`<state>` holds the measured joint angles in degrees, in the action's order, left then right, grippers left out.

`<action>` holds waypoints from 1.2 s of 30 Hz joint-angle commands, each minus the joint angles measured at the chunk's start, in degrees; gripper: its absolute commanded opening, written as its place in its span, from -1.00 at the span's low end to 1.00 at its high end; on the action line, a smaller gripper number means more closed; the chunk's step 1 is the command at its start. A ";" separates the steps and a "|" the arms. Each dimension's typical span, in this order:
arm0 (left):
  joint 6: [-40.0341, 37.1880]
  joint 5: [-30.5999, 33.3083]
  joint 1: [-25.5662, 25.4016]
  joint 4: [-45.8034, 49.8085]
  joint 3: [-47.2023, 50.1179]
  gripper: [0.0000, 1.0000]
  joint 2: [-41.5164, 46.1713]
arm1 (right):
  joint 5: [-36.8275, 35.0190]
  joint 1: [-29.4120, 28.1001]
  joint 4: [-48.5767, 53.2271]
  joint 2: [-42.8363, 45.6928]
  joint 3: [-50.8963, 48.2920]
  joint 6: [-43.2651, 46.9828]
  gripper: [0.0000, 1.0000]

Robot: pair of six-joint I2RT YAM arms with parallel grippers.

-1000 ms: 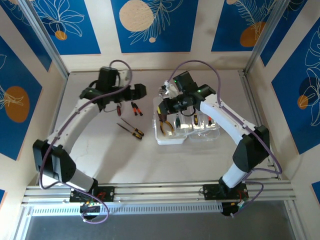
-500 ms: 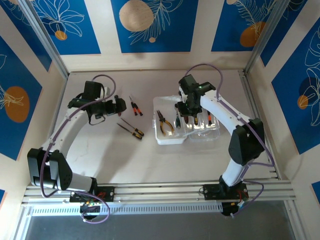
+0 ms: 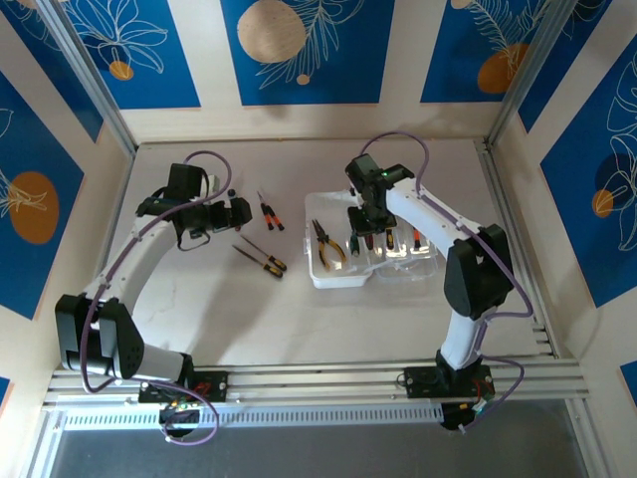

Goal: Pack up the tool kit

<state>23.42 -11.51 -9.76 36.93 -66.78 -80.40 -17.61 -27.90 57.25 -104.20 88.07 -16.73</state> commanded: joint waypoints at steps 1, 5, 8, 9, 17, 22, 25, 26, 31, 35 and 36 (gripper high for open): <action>-1.01 -0.80 0.44 -0.02 -0.54 1.00 -0.64 | -0.83 0.39 0.20 -1.11 1.57 -1.18 -0.71; -1.09 -0.88 0.49 0.07 -0.80 0.99 -0.63 | -1.11 0.29 0.14 -1.92 1.62 -1.29 -0.61; -1.18 -0.82 0.43 0.24 -1.06 0.99 -0.72 | -0.90 0.28 0.09 -2.26 1.72 -1.28 -0.53; -1.18 -0.84 0.45 0.25 -1.12 0.99 -0.72 | -0.91 0.26 0.05 -2.23 1.78 -1.28 -0.49; -1.27 -1.06 0.39 0.34 -1.26 0.99 -0.75 | -0.93 0.26 0.86 -1.74 2.93 -0.85 -0.15; -1.53 -0.42 0.43 0.34 -0.96 0.99 -1.24 | 0.10 -0.26 1.59 0.54 4.32 -0.15 0.27; -1.92 1.28 0.44 0.56 -0.89 0.99 -2.73 | 1.22 -1.13 1.89 2.85 5.06 0.54 0.80; -2.14 2.04 0.42 0.60 -1.03 0.99 -3.39 | 1.74 -1.40 1.90 3.58 5.30 0.88 0.99; -3.11 6.46 0.44 0.35 -2.61 1.00 -8.80 | 7.09 -2.69 0.22 7.37 5.14 2.05 0.99; -3.55 8.73 0.37 0.16 -5.38 0.92 -14.62 | 10.26 -3.30 -1.89 9.40 3.61 2.62 0.99; -3.63 8.83 0.40 0.33 -6.45 0.85 -15.99 | 10.44 -3.37 -2.10 9.70 3.30 2.68 0.99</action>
<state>21.10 -5.50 -9.74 36.95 -69.91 -93.67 -11.05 -30.70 56.14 -96.07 91.61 -15.11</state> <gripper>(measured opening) 0.942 0.992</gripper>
